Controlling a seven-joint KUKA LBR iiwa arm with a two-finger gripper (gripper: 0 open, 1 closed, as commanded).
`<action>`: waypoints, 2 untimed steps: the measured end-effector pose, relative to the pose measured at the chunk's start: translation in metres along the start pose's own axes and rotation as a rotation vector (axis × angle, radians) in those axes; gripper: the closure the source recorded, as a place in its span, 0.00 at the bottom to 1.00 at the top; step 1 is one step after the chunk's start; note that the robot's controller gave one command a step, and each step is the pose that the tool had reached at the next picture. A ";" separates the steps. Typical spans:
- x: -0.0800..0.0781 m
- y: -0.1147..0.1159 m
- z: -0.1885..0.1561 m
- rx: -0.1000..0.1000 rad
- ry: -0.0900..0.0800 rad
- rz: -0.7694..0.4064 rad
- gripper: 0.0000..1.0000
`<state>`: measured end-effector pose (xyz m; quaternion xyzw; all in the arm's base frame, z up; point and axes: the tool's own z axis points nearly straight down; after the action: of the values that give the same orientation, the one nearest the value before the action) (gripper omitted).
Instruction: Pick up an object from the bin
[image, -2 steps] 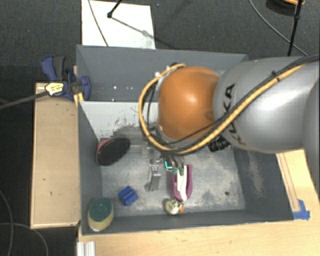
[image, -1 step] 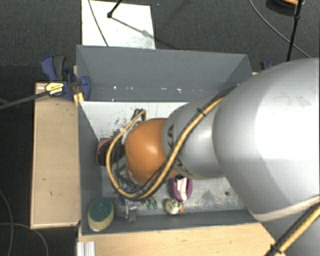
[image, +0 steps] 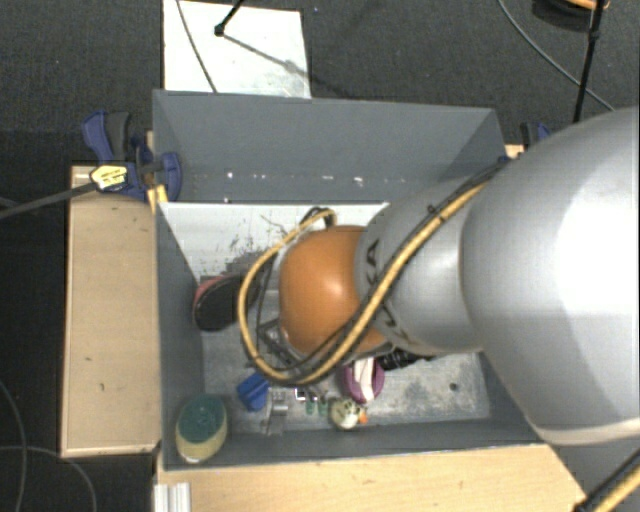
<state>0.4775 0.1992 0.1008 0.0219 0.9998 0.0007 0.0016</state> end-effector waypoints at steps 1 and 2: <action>-0.008 0.002 -0.013 -0.002 -0.002 0.060 0.00; -0.003 0.004 0.033 0.002 0.006 0.099 0.00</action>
Offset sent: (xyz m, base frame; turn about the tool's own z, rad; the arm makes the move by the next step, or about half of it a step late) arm 0.0072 0.0010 0.0122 0.0617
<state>0.4805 0.2028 0.0677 0.0714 0.9974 0.0000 -0.0013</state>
